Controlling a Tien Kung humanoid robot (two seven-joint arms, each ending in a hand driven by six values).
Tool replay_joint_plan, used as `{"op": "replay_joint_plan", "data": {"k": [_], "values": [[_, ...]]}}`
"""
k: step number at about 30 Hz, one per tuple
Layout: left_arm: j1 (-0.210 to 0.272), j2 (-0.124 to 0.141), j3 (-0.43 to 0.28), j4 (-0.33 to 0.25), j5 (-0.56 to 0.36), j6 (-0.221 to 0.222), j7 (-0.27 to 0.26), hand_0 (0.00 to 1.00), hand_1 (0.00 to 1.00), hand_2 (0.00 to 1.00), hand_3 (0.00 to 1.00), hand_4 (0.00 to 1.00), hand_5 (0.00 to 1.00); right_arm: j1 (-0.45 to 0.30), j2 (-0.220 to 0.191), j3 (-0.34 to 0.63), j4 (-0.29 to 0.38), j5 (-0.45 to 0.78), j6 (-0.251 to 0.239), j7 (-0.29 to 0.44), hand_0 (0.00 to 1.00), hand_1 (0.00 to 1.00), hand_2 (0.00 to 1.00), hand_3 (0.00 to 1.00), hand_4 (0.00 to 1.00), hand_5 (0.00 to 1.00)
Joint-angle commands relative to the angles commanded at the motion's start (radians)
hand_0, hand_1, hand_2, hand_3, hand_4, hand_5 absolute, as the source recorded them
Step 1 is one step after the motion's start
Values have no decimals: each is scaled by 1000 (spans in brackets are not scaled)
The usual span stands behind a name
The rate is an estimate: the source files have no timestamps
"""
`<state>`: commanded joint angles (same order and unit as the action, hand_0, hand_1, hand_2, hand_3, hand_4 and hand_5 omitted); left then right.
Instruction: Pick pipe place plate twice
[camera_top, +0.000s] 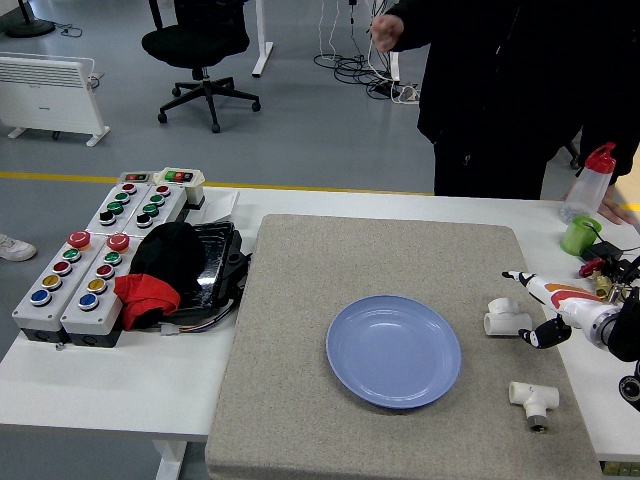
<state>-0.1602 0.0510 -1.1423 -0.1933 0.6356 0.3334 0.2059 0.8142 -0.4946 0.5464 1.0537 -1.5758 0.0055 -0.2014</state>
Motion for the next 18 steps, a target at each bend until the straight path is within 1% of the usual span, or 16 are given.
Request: {"op": "replay_joint_plan", "data": {"k": [2,4,6,10,13,16,17,18], "values": [[3,-2,-5,-1,9,1,3,752,792,767,722,496,998,0,17,0,-14,-10,-15,12,998,954,998,998,727,146],[4,-3,-6,-2,13,1,5,752,792,767,722,496,998,0,25,0,-21,-14,-19,14,998,954,998,998,727,146],[6,-3,-8,-2,19,1,6,752,792,767,723,496,998,4,40,-6,-45,-24,-18,15,998,950,998,998,727,145],[9,-3,-8,-2,21,1,6,752,792,767,723,496,998,5,50,-10,-61,-38,-19,9,998,950,998,998,727,145],[12,-3,-14,-3,32,1,8,753,792,767,722,495,998,4,56,-13,-72,-50,-6,2,995,939,998,998,726,142],[14,-2,-17,-2,37,0,8,753,792,767,722,495,998,5,62,-17,-83,-49,-4,-3,995,939,998,998,726,142],[15,-2,-17,-2,37,-1,7,752,792,767,722,494,998,5,63,-18,-85,-49,-4,-3,967,920,998,998,724,140],[15,-2,-16,-2,36,-1,7,752,792,767,722,494,998,5,64,-18,-87,-49,-4,-4,967,920,998,998,724,140]]}}
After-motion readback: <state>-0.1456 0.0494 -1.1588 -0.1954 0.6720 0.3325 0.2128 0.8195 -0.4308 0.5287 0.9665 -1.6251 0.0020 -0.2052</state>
